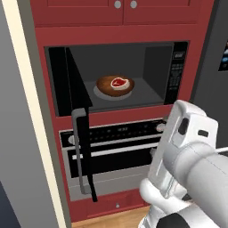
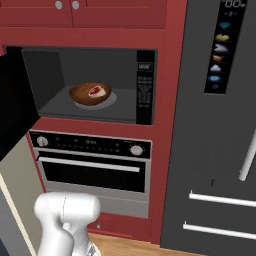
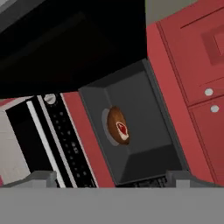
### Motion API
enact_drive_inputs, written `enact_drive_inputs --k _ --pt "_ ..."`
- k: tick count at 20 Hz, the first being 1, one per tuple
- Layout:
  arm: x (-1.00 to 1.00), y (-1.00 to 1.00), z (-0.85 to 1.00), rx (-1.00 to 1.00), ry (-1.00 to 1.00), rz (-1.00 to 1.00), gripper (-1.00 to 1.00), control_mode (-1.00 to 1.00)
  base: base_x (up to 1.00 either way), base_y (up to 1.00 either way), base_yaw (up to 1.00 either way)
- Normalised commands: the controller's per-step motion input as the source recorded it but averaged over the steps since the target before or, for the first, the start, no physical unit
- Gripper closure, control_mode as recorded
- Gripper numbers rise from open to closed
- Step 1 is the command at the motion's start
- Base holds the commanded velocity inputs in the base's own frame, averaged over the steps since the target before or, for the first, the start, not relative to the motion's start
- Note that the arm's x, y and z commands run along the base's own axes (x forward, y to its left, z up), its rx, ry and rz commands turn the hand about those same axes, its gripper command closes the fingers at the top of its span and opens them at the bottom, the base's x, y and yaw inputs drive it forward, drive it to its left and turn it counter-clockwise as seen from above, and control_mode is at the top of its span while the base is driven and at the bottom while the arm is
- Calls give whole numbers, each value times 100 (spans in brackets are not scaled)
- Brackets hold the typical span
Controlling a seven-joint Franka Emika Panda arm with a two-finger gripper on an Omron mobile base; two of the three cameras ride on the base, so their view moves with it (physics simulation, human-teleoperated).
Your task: Remove the orange from the bowl and place it on the small plate. Then place the bowl with only the steak in the microwave, close the door, and press the start button to microwave the steak.
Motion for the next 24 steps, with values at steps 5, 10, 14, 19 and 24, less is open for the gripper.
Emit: enact_drive_inputs --k 5,10,14,19,24 --pt "-52 95 0 -6 0 0 -100 -100 0 0 0" --pt "2 94 -10 -5 2 0 -100 -100 0 0 0" --pt "88 97 -43 -1 13 0 -100 -100 0 0 0" --pt "100 100 -58 -1 9 0 -100 -100 0 0 0" --pt "19 55 -31 -9 -13 0 -100 -100 0 0 0"
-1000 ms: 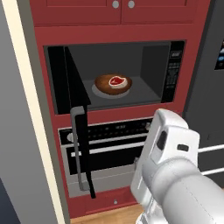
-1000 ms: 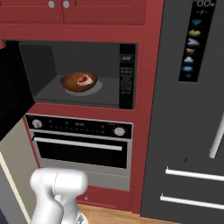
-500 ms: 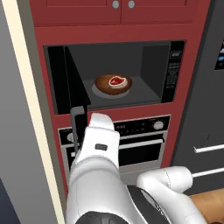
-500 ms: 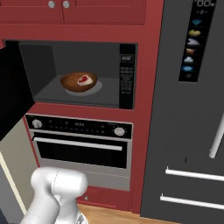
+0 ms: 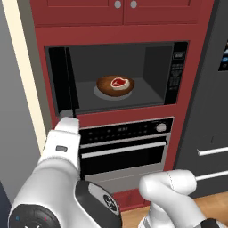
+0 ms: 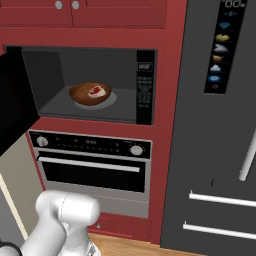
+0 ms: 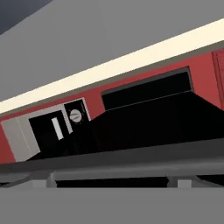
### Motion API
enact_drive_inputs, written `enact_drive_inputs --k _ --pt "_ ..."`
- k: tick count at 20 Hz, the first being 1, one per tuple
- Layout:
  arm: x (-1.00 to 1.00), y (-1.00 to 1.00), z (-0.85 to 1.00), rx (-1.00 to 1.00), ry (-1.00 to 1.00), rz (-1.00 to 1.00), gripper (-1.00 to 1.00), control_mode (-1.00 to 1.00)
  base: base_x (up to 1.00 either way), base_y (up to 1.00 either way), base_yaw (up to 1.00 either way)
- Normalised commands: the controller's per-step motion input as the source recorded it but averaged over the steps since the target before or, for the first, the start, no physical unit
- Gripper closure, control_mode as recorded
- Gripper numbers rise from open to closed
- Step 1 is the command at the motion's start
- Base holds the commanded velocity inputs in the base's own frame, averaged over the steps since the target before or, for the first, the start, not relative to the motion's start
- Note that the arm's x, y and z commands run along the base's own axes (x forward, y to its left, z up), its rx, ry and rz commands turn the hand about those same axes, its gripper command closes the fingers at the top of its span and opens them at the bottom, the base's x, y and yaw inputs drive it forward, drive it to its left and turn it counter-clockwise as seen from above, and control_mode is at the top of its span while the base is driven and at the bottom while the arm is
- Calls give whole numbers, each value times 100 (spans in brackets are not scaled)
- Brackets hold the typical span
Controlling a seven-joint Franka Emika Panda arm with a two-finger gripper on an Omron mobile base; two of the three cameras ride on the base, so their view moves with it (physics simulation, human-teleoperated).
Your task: Remove the orange from the bowl and place it on the small plate. Then place the bowl with only the steak in the microwave, close the door, and press the start button to microwave the steak.
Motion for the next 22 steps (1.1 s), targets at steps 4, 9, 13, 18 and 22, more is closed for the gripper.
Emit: enact_drive_inputs --k 4,9,13,18,22 --pt "-43 64 -29 -24 -47 1 -100 -100 0 0 0" --pt "38 86 -25 -15 -11 2 -100 -100 0 0 0" --pt "100 5 -2 1 16 -4 -100 -100 0 0 0" --pt "65 -75 -4 11 6 -1 -100 -100 0 0 0" --pt "-59 -100 0 11 -16 -6 -100 -100 0 0 0"
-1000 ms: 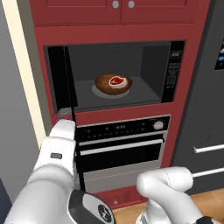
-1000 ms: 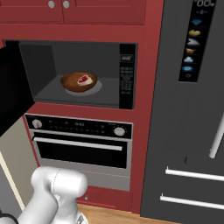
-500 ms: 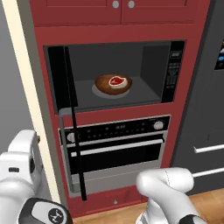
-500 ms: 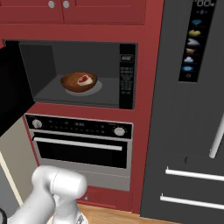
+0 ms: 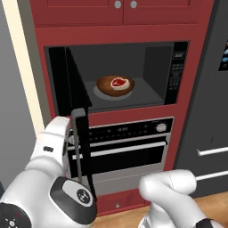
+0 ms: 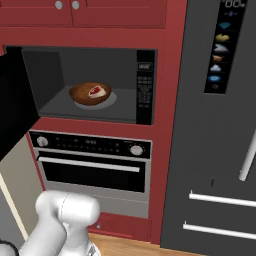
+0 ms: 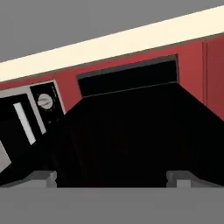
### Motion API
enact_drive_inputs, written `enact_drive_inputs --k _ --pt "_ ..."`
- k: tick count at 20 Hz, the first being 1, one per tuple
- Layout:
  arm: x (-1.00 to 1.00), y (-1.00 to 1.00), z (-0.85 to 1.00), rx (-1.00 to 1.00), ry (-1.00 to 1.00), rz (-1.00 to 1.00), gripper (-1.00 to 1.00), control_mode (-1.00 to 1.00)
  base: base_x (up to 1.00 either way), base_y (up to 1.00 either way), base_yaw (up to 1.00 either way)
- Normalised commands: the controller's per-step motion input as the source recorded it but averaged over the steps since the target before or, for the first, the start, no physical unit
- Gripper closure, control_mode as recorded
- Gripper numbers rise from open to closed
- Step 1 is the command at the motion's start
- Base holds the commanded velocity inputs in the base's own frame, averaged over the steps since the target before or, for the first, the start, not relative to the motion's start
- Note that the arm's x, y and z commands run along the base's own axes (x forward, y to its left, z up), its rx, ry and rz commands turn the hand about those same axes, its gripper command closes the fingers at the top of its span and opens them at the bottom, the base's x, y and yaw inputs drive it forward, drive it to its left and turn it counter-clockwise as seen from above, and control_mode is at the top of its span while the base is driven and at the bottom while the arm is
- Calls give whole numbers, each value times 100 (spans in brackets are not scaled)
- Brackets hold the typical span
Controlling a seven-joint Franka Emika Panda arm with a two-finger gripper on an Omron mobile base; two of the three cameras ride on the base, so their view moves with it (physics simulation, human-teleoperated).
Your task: Remove the orange from the bowl and place it on the small plate. Then place the bowl with only the steak in the microwave, close the door, and press the start button to microwave the steak.
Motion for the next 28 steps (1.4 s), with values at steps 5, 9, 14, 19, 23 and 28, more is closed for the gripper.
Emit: enact_drive_inputs --k 5,9,14,19,23,28 --pt "-45 -100 2 21 -9 -9 -100 -100 0 0 0" --pt "50 -100 8 18 0 0 -100 -100 0 0 0" --pt "69 -100 15 17 0 0 -100 -100 0 0 0" --pt "48 -100 16 15 0 0 -100 -100 0 0 0" --pt "81 -93 16 10 7 -1 -100 -100 0 0 0" --pt "100 -40 18 6 14 -1 -100 -100 0 0 0"
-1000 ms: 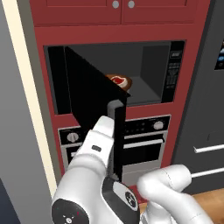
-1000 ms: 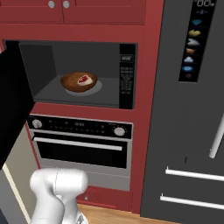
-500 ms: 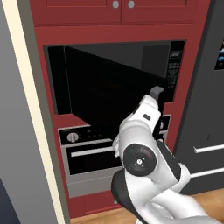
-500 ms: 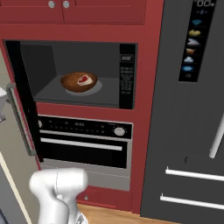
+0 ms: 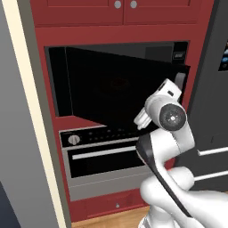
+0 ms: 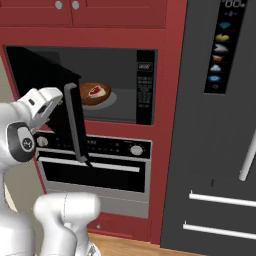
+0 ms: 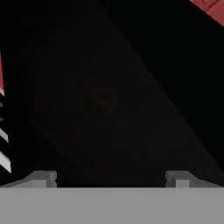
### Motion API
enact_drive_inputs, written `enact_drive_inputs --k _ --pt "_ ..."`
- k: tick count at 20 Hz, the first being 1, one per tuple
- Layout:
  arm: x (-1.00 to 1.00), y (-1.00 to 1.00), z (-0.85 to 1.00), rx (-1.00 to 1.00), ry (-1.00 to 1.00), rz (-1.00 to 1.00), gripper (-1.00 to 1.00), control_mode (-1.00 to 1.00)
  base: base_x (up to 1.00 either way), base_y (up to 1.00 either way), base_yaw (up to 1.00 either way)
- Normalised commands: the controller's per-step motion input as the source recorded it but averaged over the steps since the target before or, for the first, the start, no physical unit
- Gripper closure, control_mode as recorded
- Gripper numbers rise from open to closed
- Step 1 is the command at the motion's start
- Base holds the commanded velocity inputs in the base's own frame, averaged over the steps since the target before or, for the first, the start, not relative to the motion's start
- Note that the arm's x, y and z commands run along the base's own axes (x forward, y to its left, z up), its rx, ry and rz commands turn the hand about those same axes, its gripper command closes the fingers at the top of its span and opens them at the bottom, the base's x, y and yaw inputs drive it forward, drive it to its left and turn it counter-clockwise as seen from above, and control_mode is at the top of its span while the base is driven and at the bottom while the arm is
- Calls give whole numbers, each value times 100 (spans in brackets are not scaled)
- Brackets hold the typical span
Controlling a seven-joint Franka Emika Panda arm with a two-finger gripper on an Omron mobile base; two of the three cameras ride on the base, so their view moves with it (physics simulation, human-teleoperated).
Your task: Remove the orange from the bowl and place it on the small plate. Then place the bowl with only the steak in the microwave, close the door, and press the start button to microwave the steak.
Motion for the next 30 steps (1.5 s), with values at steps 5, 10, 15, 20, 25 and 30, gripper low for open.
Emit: enact_drive_inputs --k 5,10,15,20,25,30 --pt "94 -4 1 0 5 0 -100 -100 0 0 0" --pt "100 0 0 0 0 0 -100 -100 0 0 0" --pt "94 0 0 0 0 0 -100 -100 0 0 0" --pt "59 0 0 0 -1 0 -100 -100 0 0 0" --pt "70 0 0 0 -3 3 -100 -100 0 0 0" --pt "78 0 0 2 -3 6 -100 -100 0 0 0"
